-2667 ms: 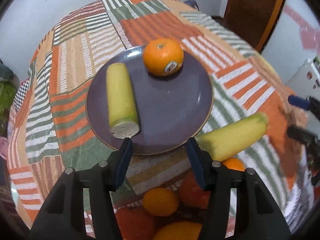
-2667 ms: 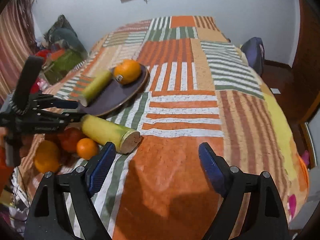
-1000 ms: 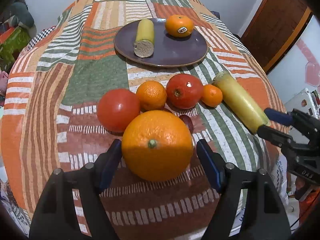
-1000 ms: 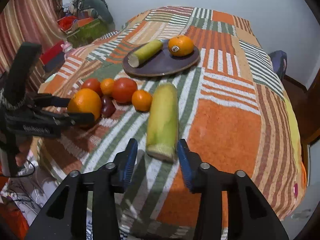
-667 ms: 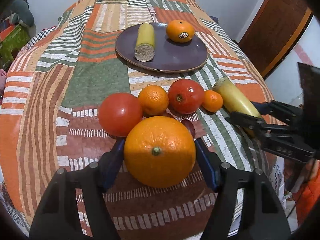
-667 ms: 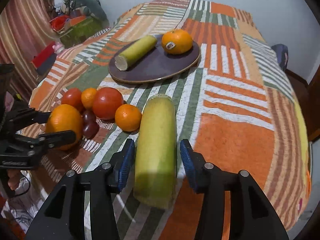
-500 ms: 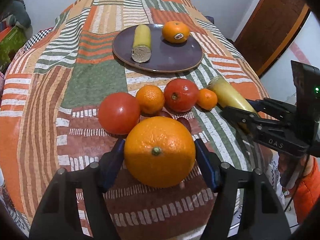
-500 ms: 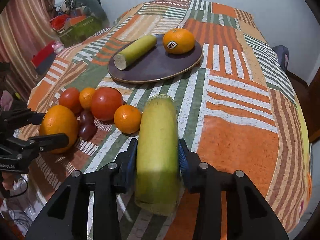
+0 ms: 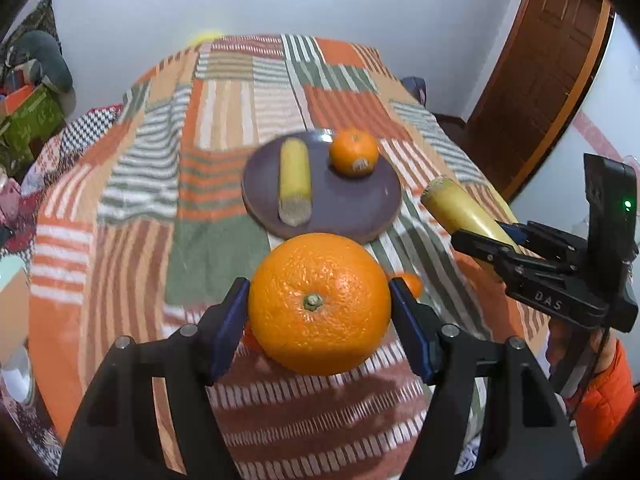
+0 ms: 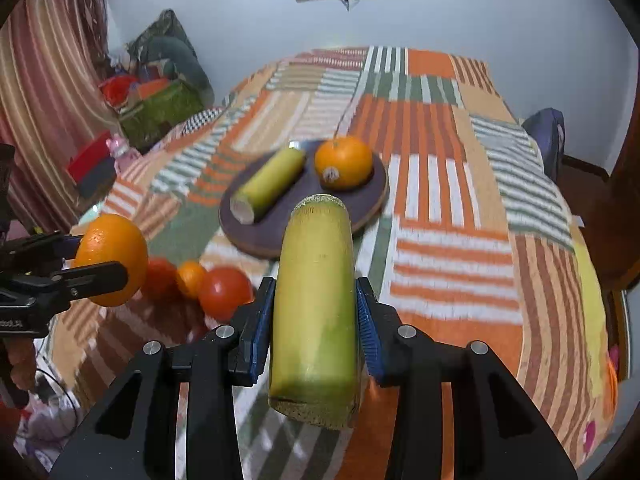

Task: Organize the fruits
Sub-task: 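Place the corn cob on the plate with the right tool while the left tool places the orange, then grasp a red tomato with the left tool while the right tool grasps another tomato, then set the tomato on the plate with the left tool while the right tool sets its tomato, then grasp a small tangerine with the left tool while the right tool grasps another tangerine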

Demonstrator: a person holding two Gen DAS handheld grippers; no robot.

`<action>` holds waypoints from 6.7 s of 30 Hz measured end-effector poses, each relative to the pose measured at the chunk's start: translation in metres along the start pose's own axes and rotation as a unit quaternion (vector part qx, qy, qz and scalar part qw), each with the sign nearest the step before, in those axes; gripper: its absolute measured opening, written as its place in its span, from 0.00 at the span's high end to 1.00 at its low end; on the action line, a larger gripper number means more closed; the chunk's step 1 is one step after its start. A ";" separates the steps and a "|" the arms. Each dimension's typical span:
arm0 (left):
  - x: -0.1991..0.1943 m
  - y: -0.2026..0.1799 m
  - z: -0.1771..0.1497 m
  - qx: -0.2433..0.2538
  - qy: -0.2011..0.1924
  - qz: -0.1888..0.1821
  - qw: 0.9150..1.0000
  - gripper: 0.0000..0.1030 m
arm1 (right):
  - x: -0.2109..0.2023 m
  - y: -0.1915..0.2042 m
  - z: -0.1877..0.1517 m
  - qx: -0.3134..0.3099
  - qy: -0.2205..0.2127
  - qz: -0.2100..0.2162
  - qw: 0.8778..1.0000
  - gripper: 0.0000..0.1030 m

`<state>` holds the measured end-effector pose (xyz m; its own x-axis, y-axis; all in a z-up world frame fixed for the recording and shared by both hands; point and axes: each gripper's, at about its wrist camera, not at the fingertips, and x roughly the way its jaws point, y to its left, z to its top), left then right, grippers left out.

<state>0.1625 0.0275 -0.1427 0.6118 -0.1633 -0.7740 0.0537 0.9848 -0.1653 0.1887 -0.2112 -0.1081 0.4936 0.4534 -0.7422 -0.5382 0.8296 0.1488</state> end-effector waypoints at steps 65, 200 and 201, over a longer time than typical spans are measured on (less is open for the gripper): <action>0.063 0.043 0.096 0.000 0.001 0.021 1.000 0.33 | 0.048 0.016 0.074 -0.031 -0.016 0.010 0.999 0.43; 0.033 0.017 -0.008 0.004 0.031 -0.010 0.999 0.34 | 0.010 0.035 -0.011 0.000 -0.003 0.000 1.000 0.35; 0.036 0.016 -0.010 0.006 0.034 -0.010 0.999 0.34 | 0.013 0.035 -0.014 0.002 0.003 0.002 1.000 0.35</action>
<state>0.1775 0.0371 -0.1799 0.5549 -0.1855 -0.8109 0.0754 0.9820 -0.1730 0.1666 -0.1806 -0.1214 0.4878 0.4545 -0.7453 -0.5369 0.8294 0.1544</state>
